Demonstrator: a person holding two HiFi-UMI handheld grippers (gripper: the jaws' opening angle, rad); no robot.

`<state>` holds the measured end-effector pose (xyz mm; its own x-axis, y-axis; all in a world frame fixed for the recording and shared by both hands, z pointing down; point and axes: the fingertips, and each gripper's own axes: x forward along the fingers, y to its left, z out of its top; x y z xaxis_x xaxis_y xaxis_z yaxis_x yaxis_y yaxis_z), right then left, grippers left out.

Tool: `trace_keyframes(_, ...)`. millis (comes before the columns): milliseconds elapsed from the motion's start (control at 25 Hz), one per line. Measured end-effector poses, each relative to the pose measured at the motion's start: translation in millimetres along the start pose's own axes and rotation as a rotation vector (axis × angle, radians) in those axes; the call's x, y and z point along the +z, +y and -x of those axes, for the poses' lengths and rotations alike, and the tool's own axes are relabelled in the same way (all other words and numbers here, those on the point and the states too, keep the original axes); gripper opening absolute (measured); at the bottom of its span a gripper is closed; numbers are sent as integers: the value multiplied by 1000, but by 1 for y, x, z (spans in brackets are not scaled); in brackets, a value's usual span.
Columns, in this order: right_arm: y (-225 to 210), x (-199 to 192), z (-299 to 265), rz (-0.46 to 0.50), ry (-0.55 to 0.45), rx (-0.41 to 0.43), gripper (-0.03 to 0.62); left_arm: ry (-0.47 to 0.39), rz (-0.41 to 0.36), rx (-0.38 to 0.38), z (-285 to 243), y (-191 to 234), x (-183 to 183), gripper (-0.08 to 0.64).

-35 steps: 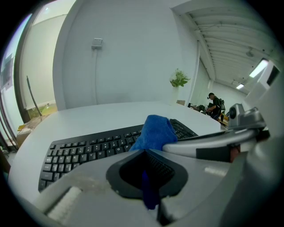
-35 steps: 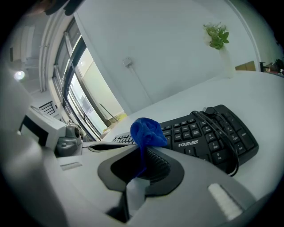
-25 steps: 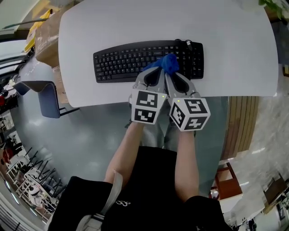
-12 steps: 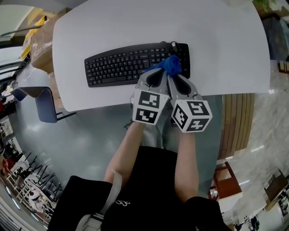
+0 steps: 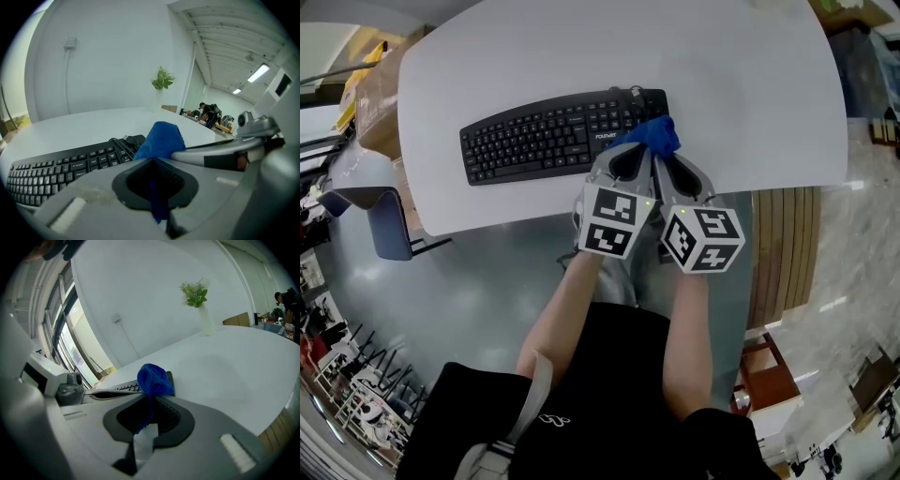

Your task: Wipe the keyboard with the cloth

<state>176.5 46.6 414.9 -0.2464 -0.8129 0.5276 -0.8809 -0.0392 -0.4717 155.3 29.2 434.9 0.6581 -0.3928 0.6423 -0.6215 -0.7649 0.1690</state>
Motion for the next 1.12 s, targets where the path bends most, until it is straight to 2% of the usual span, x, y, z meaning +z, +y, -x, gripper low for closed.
trace_keyframes(280,-15,1,9,14,17,-11,39,-8,14,-16,-8,-14,5,-14)
trace_keyframes(440,-12,22,20,51,-16,-15,38,-84,71,-58,3,-11,27,-14)
trace_keyframes(680,20,69,28,155,-102,2,38,-203,68,5,41,22,64,-14)
trace_keyframes(1120,129,144,26,334,-289,101,38,-432,49,194,155,113,128,-14)
